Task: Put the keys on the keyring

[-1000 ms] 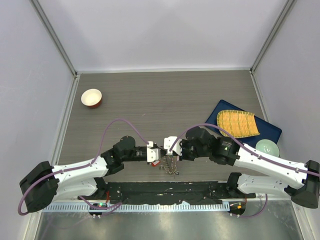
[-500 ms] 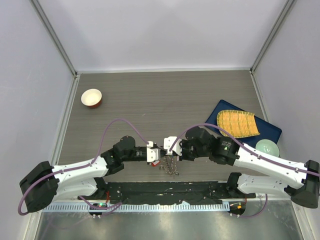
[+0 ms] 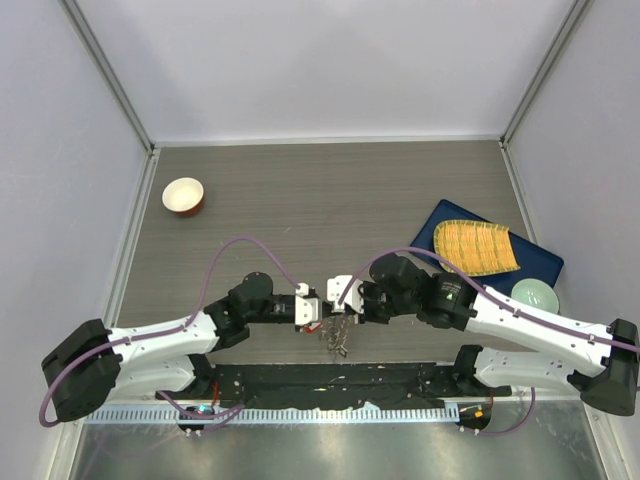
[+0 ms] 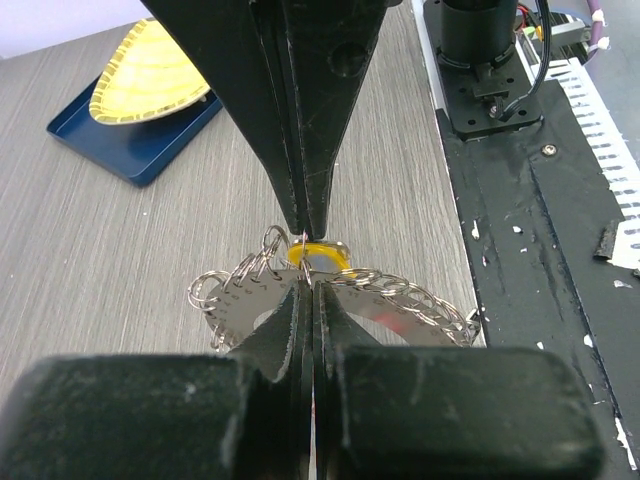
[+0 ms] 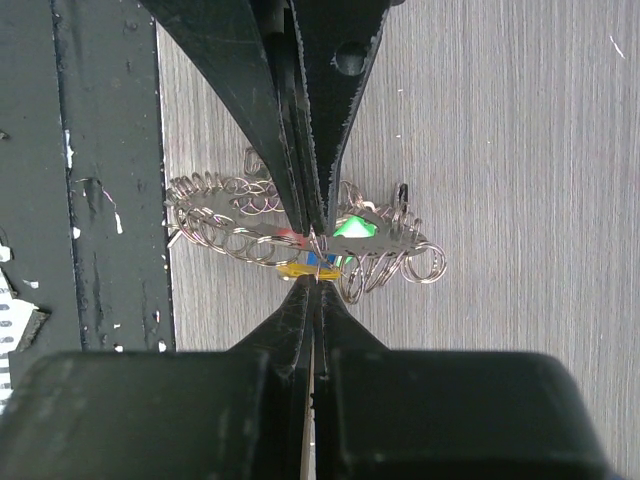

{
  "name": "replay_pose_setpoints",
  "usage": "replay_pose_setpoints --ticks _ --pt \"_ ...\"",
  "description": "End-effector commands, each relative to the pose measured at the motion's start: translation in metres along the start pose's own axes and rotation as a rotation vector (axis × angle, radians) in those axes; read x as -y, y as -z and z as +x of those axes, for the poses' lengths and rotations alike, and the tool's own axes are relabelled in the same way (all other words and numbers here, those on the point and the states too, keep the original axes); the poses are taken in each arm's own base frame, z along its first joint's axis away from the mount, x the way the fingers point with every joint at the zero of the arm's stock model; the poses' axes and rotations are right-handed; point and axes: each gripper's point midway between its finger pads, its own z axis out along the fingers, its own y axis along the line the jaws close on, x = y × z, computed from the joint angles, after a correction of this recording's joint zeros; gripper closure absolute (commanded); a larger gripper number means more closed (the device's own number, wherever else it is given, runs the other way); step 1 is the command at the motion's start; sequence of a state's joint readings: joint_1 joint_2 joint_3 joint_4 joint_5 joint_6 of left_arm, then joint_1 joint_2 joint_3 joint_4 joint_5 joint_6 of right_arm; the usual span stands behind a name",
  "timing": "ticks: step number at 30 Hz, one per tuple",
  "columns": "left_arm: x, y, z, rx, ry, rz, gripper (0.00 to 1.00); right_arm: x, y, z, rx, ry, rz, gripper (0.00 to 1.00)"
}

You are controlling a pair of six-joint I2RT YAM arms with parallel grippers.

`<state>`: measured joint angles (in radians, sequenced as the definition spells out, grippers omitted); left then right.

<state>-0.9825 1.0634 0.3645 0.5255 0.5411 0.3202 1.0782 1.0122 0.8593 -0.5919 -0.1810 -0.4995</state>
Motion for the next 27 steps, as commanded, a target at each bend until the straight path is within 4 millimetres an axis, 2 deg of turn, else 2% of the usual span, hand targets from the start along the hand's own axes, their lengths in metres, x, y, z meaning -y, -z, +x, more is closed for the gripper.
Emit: replay_pose_setpoints --ticks 1,14,19,24,27 --pt "-0.001 -0.008 -0.051 0.165 -0.079 0.036 1.00 0.002 -0.002 -0.041 0.142 0.049 -0.019 0.99" --pt "0.011 -0.014 -0.058 0.198 -0.061 0.106 1.00 0.004 -0.005 -0.047 0.161 0.080 -0.006 0.99" --pt "0.008 -0.012 -0.059 0.201 -0.064 0.084 1.00 0.004 -0.004 -0.048 0.160 0.089 -0.001 0.99" --pt "-0.002 -0.009 -0.053 0.173 -0.062 0.016 1.00 0.004 -0.002 -0.039 0.122 0.079 0.005 0.99" --pt "-0.007 -0.004 -0.049 0.151 -0.080 -0.024 1.00 0.007 0.001 -0.026 0.071 0.053 0.038 0.99"
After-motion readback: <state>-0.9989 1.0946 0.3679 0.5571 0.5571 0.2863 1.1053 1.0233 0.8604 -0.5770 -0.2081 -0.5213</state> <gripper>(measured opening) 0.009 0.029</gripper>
